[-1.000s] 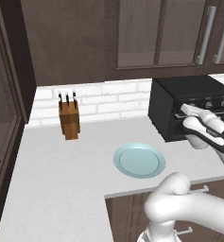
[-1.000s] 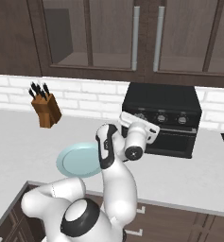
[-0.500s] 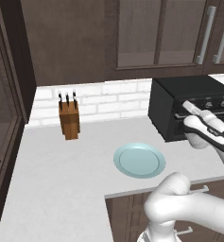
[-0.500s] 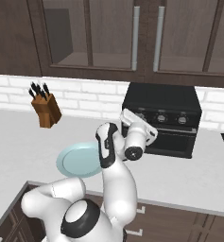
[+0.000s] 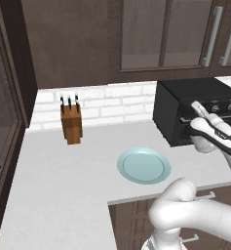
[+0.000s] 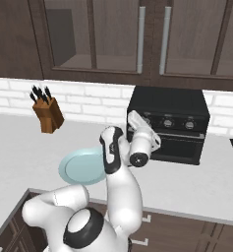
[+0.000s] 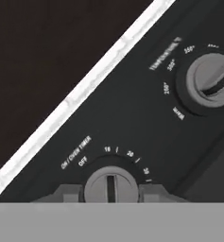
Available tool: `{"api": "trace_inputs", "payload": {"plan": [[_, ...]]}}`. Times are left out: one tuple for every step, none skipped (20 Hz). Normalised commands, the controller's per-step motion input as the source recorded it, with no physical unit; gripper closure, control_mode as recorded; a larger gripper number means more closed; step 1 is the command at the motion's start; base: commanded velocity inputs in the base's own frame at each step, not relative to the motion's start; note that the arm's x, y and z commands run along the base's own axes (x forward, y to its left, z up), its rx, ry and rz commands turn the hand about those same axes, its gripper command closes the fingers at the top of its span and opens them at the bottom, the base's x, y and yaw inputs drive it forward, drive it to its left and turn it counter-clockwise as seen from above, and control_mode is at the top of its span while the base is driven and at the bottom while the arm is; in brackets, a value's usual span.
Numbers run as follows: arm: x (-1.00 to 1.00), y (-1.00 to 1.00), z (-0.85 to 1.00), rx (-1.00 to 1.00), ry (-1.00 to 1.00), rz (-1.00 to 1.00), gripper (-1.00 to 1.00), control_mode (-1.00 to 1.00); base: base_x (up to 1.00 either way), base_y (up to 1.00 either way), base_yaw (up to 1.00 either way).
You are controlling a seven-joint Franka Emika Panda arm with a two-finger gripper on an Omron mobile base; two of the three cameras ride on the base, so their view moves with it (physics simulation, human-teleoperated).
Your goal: Pick up the kebab skewer and baguette bread, and place them inside the toaster oven. Close the toaster oven door and start by setting the timer.
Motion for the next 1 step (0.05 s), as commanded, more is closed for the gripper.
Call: {"api": "trace_inputs", "payload": {"plan": [[0.0,0.0,0.0,0.18,0.0,0.0,1.0,-1.0,0.0,0.0,0.0]]}}
